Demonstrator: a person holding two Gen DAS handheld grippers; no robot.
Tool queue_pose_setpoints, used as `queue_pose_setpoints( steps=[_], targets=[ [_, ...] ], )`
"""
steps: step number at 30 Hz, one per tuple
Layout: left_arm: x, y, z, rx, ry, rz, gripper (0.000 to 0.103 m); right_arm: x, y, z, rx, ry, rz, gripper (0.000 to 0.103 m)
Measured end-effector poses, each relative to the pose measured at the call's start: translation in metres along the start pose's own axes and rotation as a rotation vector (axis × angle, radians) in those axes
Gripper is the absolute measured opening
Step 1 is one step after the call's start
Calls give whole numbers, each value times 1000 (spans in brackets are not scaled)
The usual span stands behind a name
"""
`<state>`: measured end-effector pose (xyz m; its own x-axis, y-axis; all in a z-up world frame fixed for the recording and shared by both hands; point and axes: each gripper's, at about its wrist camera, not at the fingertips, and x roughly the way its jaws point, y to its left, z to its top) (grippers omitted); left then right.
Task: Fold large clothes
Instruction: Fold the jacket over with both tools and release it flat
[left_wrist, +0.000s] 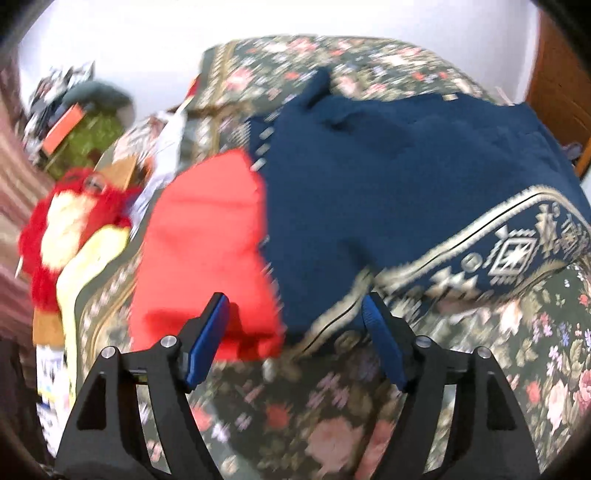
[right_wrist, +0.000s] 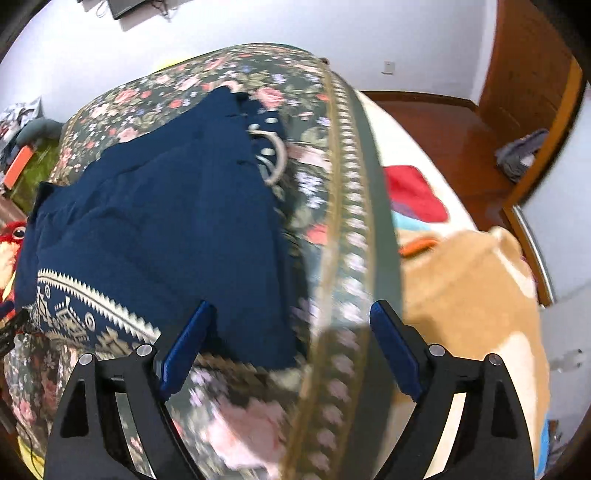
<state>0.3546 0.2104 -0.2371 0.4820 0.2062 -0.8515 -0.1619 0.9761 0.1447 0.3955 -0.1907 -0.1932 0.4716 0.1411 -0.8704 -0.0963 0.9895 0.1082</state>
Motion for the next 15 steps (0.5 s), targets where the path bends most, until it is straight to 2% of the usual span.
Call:
queue_pose_setpoints(
  steps=[3, 6, 9, 15],
  targets=[
    [-5, 22, -10, -87, 26, -5, 74, -14, -3, -5, -7, -13, -13, 86],
    [-15, 44, -19, -217, 35, -72, 74, -31, -2, -6, -11, -36, -3, 86],
    [-25, 65, -30, -387, 31, -219, 74, -45, 4, -7, -23, -64, 13, 86],
    [-25, 72, -49, -621, 18, -532, 74, -59, 25, -4, -52, -102, 68, 86]
  ],
)
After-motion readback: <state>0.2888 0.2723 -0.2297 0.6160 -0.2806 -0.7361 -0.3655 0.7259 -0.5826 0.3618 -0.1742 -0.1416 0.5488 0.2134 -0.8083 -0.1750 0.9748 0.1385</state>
